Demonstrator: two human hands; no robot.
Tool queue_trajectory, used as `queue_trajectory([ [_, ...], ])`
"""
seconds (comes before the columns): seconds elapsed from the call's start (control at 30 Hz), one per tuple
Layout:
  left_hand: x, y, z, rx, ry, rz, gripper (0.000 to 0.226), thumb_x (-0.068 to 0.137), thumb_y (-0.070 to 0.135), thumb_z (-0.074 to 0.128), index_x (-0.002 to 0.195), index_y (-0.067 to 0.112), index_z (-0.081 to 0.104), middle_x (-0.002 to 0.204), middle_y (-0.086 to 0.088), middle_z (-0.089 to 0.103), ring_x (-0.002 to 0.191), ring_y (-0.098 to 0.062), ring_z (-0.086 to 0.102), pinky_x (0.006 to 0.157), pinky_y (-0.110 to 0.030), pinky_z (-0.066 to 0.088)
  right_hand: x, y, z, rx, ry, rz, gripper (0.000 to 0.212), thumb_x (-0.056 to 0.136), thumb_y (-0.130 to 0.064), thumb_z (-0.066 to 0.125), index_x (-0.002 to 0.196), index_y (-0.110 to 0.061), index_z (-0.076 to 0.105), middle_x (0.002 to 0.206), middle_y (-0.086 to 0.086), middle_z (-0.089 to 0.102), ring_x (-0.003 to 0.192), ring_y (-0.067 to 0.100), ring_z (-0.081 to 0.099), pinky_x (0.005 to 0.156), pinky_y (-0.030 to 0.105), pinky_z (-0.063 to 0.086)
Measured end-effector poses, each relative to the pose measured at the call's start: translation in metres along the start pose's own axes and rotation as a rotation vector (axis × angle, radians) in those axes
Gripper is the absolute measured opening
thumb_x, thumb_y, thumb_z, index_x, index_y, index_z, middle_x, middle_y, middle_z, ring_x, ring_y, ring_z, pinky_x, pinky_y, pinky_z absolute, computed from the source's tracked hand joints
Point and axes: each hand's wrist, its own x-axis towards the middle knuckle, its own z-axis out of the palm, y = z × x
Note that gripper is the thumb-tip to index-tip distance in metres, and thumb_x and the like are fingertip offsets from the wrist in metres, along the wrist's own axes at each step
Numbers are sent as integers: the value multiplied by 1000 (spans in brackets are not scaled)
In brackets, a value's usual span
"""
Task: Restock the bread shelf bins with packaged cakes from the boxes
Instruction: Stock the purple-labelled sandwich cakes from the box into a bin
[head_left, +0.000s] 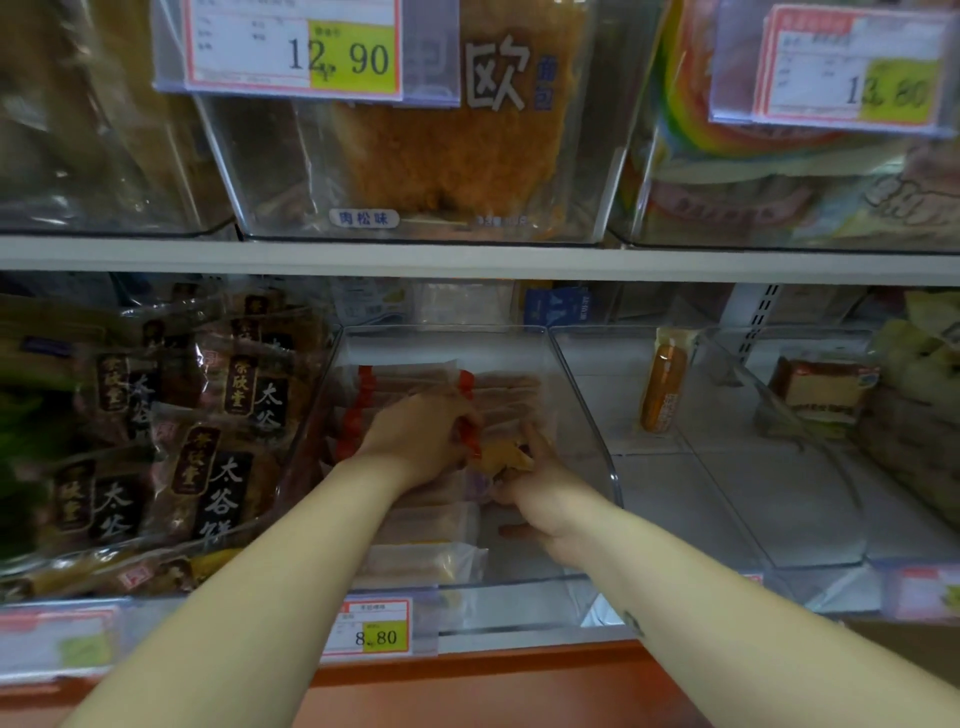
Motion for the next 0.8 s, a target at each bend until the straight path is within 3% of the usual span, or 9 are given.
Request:
queue_trajectory([
  [0.07,-3,5,-3,-43,-17,-43,36,88,32,64,122,40,58,130,8,57,118,-17,53,93,-30,42,-13,-5,-6,-7,-23,-49,63,92,-11,54,139,-43,27,132,7,49,114,31,53,91,46,50],
  [0.13,-7,10,-7,-99,10,-91,31,86,30,65,114,42,61,123,9,61,106,-14,57,88,-28,46,-29,-12,-14,-33,-36,-144,45,89,-5,56,116,-38,45,123,7,56,112,28,54,94,42,48],
  [0.27,-33,31,-10,-250,220,-106,24,89,26,60,110,36,65,112,3,68,99,-17,63,89,-37,52,-72,-18,-36,-181,-14,-300,72,88,-10,63,146,-33,28,135,-4,52,121,15,52,105,41,44],
  [0.4,-80,83,0,-400,422,29,23,87,17,62,106,27,69,104,11,67,96,-10,63,87,-35,52,-134,-14,-71,-313,-7,-472,54,90,-13,61,135,-38,41,117,-13,62,100,1,62,92,31,52],
  [0.53,-111,148,27,-478,393,158,17,88,17,62,98,30,67,94,16,65,86,-4,61,82,-34,52,-191,8,-116,-482,52,-529,41,91,-14,61,124,-36,52,103,-16,64,93,-4,61,83,17,51],
  [0.8,-123,249,95,-473,206,340,18,85,11,62,97,22,69,93,9,68,79,-6,59,81,-30,49,-261,85,-222,-644,208,-399,34,88,-10,64,108,-37,56,90,-16,66,86,-1,61,76,10,45],
])
